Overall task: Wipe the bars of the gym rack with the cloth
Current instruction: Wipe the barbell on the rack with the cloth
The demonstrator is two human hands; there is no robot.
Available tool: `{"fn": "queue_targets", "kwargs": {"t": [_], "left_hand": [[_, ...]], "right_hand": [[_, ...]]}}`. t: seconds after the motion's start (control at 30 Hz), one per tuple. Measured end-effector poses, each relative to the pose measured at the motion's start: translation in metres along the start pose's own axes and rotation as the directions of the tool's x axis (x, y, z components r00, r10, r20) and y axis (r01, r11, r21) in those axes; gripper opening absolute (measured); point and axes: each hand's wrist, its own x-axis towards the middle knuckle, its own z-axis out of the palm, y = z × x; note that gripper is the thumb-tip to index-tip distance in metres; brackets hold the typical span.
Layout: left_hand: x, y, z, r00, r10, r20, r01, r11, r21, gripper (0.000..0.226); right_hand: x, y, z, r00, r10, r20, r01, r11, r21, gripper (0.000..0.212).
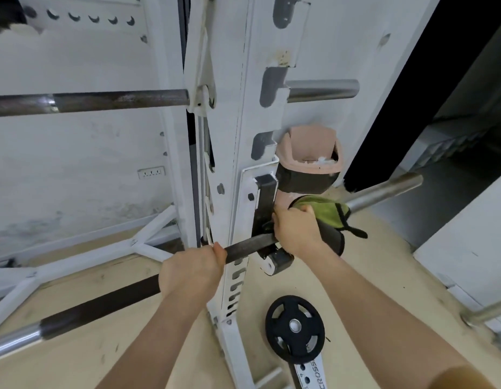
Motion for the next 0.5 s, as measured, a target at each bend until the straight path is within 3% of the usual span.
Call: {"fn": "queue_targets", "kwargs": {"t": [0.13, 0.23, 0.33, 0.4, 0.47, 0.5], "left_hand": [[0.006, -0.001, -0.010, 0.999, 0.001, 0.040, 0.000, 1.000, -0.030, 0.026], [0.012, -0.005, -0.007, 0.990, -0.040, 0.138, 0.058, 0.989, -0.133, 0.014], [0.024, -0.015, 0.003, 0.964, -0.026, 0.266, 0.097, 0.962, -0.256, 0.014], [0.031, -0.019, 0.001, 0.918, -0.049, 0.394, 0.183, 0.932, -0.313, 0.017], [0.029, -0.017, -0.004, 0.908, -0.111, 0.404, 0.260, 0.906, -0.334, 0.023], [0.025, -0.012, -0.006, 0.915, -0.184, 0.358, 0.306, 0.896, -0.322, 0.027]], "right_hand": [[-0.012, 0.008, 0.008, 0.984, 0.061, -0.169, -0.026, 0.979, 0.200, 0.022], [-0.027, 0.022, 0.006, 0.962, 0.149, -0.230, -0.016, 0.867, 0.497, 0.024], [-0.054, 0.045, 0.016, 0.986, 0.104, -0.130, 0.007, 0.752, 0.659, 0.017], [-0.067, 0.059, 0.030, 0.999, 0.040, -0.009, -0.017, 0.596, 0.803, 0.012], [-0.060, 0.074, 0.041, 0.995, 0.010, 0.099, -0.092, 0.471, 0.878, 0.019], [-0.053, 0.083, 0.047, 0.989, -0.027, 0.144, -0.114, 0.471, 0.875, 0.018]]}}
